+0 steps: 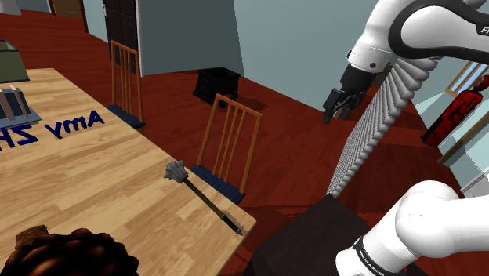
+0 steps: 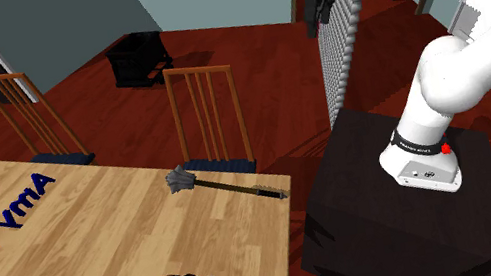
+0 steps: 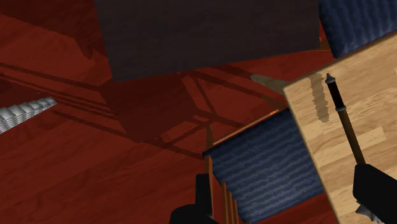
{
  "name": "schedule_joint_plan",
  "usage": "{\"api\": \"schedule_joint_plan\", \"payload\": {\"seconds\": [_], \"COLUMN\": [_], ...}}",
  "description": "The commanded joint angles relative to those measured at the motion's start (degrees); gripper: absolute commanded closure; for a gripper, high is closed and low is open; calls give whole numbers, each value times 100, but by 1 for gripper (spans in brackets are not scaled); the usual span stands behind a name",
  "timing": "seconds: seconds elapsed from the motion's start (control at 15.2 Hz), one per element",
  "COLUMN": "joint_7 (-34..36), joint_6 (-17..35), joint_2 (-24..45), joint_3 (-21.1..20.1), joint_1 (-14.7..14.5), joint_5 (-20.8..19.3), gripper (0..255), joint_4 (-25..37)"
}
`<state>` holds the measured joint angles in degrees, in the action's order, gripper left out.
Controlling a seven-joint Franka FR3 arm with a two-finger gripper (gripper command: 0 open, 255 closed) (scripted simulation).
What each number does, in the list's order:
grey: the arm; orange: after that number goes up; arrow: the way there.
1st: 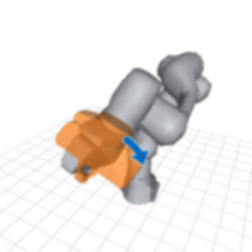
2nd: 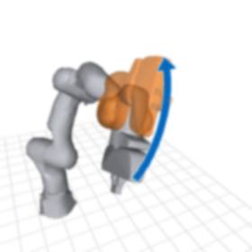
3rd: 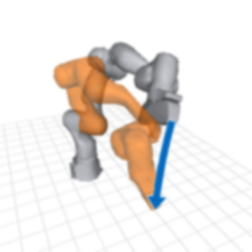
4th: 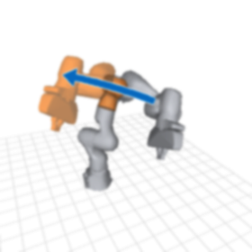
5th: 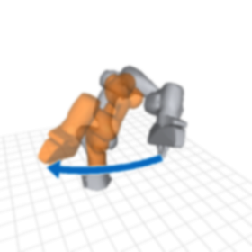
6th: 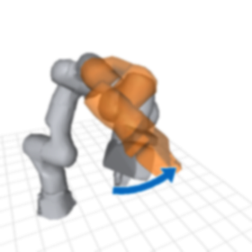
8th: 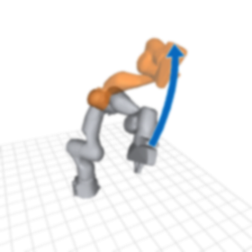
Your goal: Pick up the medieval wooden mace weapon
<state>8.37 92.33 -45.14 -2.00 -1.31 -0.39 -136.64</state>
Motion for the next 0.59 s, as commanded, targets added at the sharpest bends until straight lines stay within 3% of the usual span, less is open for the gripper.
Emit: {"api": "schedule_joint_plan", "payload": {"seconds": [0.0,0.53], "joint_7": [0,407], "joint_6": [0,1439], "joint_2": [0,873], "joint_3": [0,-659], "joint_1": [0,-285], "joint_5": [0,148], "gripper": [0,0], "joint_4": [0,-492]}}
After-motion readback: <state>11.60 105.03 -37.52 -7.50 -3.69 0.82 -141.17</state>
